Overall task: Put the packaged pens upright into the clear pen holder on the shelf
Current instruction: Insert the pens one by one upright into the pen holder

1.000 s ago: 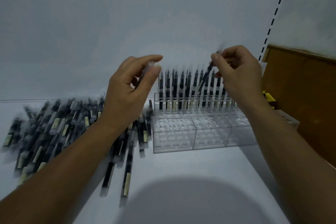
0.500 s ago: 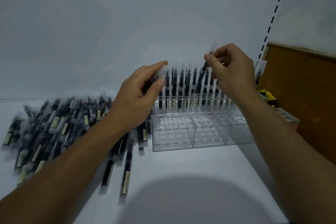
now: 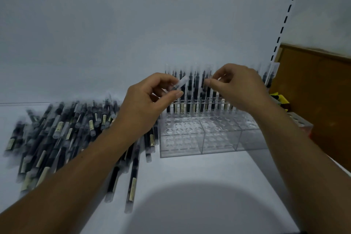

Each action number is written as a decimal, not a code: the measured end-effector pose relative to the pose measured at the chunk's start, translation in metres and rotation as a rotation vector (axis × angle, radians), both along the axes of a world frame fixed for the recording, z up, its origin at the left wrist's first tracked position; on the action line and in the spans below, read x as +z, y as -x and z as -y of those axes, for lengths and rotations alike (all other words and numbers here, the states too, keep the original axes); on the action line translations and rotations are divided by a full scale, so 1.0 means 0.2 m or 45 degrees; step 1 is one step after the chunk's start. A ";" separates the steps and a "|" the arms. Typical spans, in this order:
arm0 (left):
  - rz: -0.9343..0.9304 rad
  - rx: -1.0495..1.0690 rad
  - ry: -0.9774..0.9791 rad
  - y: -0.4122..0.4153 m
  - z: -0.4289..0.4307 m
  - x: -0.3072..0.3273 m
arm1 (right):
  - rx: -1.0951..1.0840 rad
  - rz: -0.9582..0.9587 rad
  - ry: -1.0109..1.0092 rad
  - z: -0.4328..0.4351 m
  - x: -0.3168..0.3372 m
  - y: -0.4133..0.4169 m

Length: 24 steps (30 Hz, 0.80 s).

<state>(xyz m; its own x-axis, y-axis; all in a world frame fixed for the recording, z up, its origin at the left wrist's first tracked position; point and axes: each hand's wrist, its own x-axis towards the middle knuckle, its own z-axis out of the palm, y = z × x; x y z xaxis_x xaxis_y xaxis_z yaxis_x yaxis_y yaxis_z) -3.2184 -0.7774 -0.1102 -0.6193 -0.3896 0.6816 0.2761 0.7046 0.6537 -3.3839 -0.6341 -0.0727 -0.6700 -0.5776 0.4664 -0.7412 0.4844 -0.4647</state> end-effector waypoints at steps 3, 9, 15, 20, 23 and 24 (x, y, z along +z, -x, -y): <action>-0.002 0.017 -0.037 0.00 -0.01 0.01 | 0.362 0.267 0.247 -0.04 0.05 -0.09; 0.000 0.008 0.017 0.00 -0.03 0.01 | 0.801 0.635 0.387 0.01 0.03 -0.20; 0.127 0.073 0.092 -0.02 -0.02 0.01 | 0.690 0.729 0.656 -0.01 0.06 -0.15; 0.562 0.131 0.255 -0.05 0.02 -0.01 | 0.342 0.607 1.131 -0.08 0.10 -0.03; 0.788 0.094 0.255 -0.05 0.00 -0.02 | 0.198 0.333 1.096 -0.08 0.07 0.03; 0.827 0.088 0.228 -0.05 -0.01 -0.02 | 0.174 0.251 1.055 -0.08 0.06 0.05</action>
<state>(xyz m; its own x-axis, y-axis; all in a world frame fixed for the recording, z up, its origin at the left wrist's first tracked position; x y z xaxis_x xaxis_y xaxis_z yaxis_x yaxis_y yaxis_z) -3.2083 -0.7756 -0.1133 -0.9026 -0.3590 0.2374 -0.1830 0.8194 0.5432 -3.3931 -0.6188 -0.0600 -0.7323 -0.1843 0.6555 -0.6369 -0.1552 -0.7552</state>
